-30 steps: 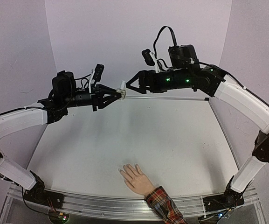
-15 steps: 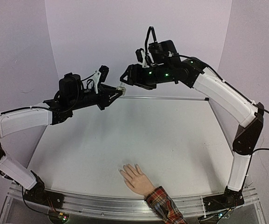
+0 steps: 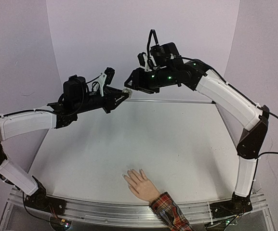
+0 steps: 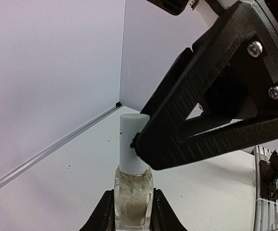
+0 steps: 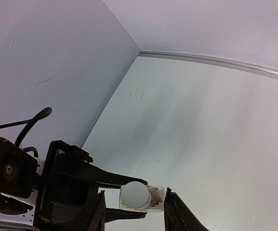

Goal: Paint the nails

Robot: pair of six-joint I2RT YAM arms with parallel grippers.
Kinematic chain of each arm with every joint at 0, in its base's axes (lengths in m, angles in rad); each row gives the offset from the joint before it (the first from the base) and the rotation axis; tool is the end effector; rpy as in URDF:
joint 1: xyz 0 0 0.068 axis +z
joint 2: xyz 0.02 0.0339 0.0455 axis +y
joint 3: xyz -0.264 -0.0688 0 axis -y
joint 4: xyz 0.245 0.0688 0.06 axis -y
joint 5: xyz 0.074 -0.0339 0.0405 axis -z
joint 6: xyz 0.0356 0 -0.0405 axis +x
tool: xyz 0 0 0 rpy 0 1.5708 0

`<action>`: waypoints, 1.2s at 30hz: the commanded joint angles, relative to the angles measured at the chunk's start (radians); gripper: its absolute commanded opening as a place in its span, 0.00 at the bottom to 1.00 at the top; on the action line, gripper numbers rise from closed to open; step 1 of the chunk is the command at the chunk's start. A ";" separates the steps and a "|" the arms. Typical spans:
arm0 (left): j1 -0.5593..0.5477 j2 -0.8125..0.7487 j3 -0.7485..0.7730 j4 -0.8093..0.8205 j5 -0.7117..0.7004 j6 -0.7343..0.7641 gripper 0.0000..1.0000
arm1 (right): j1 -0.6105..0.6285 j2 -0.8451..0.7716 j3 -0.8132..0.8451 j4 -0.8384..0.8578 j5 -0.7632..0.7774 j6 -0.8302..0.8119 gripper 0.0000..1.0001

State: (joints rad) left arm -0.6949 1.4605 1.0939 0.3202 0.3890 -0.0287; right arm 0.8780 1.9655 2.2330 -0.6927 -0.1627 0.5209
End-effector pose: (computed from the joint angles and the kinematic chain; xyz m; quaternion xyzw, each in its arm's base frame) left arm 0.2587 -0.2332 0.3391 0.3582 0.6270 -0.3706 0.5841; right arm 0.2775 0.3433 0.4348 -0.1921 0.8165 0.4000 0.3694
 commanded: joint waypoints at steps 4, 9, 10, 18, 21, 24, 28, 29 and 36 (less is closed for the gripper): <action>-0.003 -0.013 0.052 0.056 0.010 -0.015 0.00 | 0.003 0.032 0.048 0.003 -0.034 -0.009 0.36; -0.004 -0.012 0.055 0.048 0.026 -0.014 0.00 | 0.003 0.020 0.039 0.001 -0.015 -0.021 0.33; -0.003 -0.011 0.056 0.047 0.031 -0.013 0.00 | 0.003 0.017 0.038 0.001 -0.013 -0.023 0.34; -0.004 -0.019 0.047 0.028 0.047 -0.005 0.00 | -0.001 -0.001 0.029 -0.012 -0.008 -0.045 0.35; -0.004 -0.020 0.046 0.024 0.051 -0.004 0.00 | -0.003 -0.005 0.029 -0.013 -0.007 -0.048 0.34; -0.004 -0.019 0.046 0.021 0.051 -0.003 0.00 | -0.006 -0.013 0.023 -0.021 -0.005 -0.053 0.30; -0.005 -0.013 0.048 0.014 0.054 0.001 0.00 | -0.010 -0.036 0.010 -0.022 -0.001 -0.056 0.51; -0.004 -0.012 0.049 0.014 0.055 0.001 0.00 | -0.010 -0.038 0.009 -0.023 -0.003 -0.055 0.50; -0.004 -0.009 0.052 0.012 0.060 0.002 0.00 | -0.010 -0.042 -0.003 -0.026 -0.013 -0.055 0.35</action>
State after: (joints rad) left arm -0.6949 1.4607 1.0939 0.3122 0.4280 -0.0322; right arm 0.8711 1.9756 2.2365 -0.7206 -0.1761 0.4710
